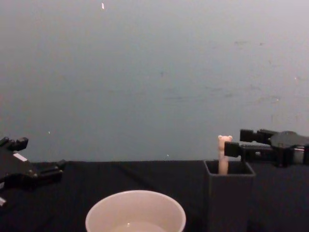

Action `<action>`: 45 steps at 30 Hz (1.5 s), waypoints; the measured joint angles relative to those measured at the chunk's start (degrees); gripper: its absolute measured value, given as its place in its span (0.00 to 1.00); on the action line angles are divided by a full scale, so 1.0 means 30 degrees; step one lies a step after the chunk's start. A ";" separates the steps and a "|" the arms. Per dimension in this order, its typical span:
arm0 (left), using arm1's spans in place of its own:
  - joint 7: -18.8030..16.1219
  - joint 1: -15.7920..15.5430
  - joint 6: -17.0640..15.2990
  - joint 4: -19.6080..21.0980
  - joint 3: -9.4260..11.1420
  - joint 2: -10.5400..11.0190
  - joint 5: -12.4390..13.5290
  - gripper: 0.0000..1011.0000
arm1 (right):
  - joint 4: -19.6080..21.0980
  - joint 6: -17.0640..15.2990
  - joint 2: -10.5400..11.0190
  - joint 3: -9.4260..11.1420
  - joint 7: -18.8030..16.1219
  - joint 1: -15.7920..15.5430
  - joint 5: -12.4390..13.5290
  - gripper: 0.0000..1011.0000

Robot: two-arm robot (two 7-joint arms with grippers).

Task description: Pick up the stirring spoon with one hand, stir inside the cup, then place it back in its original position.

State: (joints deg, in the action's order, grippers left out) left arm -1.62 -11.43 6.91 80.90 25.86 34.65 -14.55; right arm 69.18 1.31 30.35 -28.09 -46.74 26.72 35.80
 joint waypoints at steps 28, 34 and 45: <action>0.0000 0.0000 0.0000 -0.0001 0.0002 0.0000 0.0000 0.99 | -0.3003 0.0628 -0.1242 -0.1588 -0.1757 0.2046 -0.0265 0.99; 0.0000 0.0000 0.0000 -0.0001 0.0001 -0.0001 0.0000 0.99 | -0.2976 0.0636 -0.1232 -0.1585 -0.1724 0.2020 -0.0288 0.99; 0.0000 0.0000 0.0000 -0.0001 0.0000 0.0000 0.0000 0.99 | -0.2951 0.0617 -0.1213 -0.1556 -0.1717 0.2000 -0.0275 0.90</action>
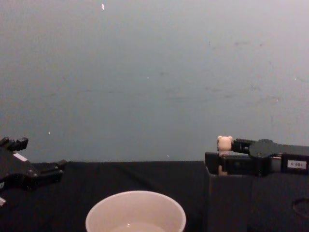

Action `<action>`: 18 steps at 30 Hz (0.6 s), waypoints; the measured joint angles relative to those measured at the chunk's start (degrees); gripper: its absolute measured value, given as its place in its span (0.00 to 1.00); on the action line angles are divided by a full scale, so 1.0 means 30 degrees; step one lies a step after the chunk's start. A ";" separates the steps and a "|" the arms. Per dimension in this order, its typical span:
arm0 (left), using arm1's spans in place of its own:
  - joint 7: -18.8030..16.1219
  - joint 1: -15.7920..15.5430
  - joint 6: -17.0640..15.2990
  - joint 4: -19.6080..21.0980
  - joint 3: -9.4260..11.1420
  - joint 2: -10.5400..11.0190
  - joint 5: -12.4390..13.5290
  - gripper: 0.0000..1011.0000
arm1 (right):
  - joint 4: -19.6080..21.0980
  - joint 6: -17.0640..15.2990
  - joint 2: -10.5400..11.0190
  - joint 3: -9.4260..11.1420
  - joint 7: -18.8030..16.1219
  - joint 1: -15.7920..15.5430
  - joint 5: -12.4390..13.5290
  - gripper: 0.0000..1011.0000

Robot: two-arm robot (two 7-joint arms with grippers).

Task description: Pick up the stirring spoon with one hand, stir inside the cup, then place it back in its original position.

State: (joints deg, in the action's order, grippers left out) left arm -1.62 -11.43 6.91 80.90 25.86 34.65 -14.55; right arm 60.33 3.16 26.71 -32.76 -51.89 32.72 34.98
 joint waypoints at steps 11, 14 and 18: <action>0.0000 0.0000 0.0000 0.0000 0.0001 0.0000 -0.0001 0.99 | 0.0012 -0.0016 0.0002 0.0022 0.0001 -0.0016 0.0023 0.58; 0.0000 0.0000 0.0000 0.0000 0.0000 0.0000 0.0000 0.99 | 0.0012 -0.0021 0.0001 0.0022 0.0001 -0.0017 0.0026 0.48; 0.0000 0.0000 0.0000 0.0001 0.0001 0.0000 0.0000 0.99 | 0.0012 -0.0022 0.0002 0.0022 0.0001 -0.0017 0.0025 0.36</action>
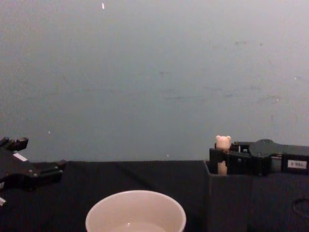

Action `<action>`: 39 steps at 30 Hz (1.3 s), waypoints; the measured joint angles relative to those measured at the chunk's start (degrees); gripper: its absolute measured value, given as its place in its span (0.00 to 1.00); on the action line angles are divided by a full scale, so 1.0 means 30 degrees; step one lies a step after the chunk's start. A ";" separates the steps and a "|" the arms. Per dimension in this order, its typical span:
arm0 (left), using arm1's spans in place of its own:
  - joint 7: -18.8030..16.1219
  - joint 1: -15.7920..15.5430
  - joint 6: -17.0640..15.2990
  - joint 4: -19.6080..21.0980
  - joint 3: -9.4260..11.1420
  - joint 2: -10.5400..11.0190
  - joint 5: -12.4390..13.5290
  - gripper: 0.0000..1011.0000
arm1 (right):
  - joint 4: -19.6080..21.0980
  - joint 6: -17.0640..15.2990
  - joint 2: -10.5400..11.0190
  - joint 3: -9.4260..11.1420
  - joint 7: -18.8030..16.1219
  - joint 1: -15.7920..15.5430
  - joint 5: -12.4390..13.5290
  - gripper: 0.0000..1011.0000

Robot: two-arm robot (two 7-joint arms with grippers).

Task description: Pick up the stirring spoon with one hand, stir inside the cup, then place it back in its original position.

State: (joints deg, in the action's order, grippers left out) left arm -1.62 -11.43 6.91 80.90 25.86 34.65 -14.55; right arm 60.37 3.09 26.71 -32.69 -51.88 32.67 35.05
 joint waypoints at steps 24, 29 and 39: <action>0.0000 0.0000 0.0000 -0.0001 0.0000 0.0000 0.0000 0.99 | 0.1252 0.0014 0.0448 0.0136 0.0348 -0.0494 0.0163 0.19; 0.0000 0.0001 0.0000 -0.0001 0.0000 0.0000 0.0000 0.99 | 0.2695 0.0010 0.0932 0.0333 0.1155 -0.1047 0.0087 0.19; 0.0000 0.0000 0.0000 -0.0001 0.0000 0.0000 0.0000 0.99 | 0.6356 -0.0122 0.2040 0.1367 0.3519 -0.2650 -0.0181 0.19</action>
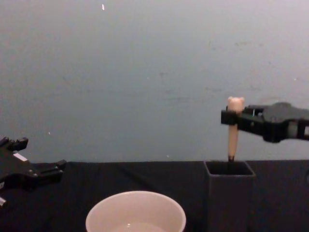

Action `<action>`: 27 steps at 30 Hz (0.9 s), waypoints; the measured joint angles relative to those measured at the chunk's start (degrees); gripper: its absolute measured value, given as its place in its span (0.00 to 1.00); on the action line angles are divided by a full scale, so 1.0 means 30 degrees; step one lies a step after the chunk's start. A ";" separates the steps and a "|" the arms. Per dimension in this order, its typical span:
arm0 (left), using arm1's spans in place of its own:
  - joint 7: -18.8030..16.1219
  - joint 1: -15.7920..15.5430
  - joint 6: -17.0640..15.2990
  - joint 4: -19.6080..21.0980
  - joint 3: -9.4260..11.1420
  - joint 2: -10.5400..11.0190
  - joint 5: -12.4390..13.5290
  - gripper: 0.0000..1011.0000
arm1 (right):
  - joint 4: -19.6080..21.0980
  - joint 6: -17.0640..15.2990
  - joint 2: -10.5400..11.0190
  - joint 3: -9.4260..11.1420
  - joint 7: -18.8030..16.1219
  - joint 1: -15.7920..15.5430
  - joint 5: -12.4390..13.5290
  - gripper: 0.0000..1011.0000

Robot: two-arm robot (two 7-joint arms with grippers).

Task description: Pick up the stirring spoon with one hand, stir inside the cup, then place it back in its original position.

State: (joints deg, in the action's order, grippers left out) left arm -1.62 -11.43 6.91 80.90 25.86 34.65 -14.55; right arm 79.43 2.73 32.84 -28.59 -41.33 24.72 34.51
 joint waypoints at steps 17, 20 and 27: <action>0.0001 0.0000 0.0000 0.0001 0.0000 0.0000 -0.0001 0.99 | 0.4018 0.0456 0.0803 0.1747 0.1588 -0.1762 0.0466 0.19; 0.0000 0.0000 0.0000 0.0000 0.0000 0.0000 -0.0001 0.99 | 0.4445 0.0647 0.0783 0.1847 0.1706 -0.1849 0.0368 0.19; 0.0000 0.0000 0.0000 0.0000 0.0000 0.0000 0.0000 0.99 | 0.4706 0.0724 0.0786 0.1724 0.1560 -0.1812 -0.0081 0.19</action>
State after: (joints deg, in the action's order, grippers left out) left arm -1.62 -11.43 6.91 80.90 25.86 34.65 -14.55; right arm 93.55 4.90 35.19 -23.42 -36.65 19.29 34.27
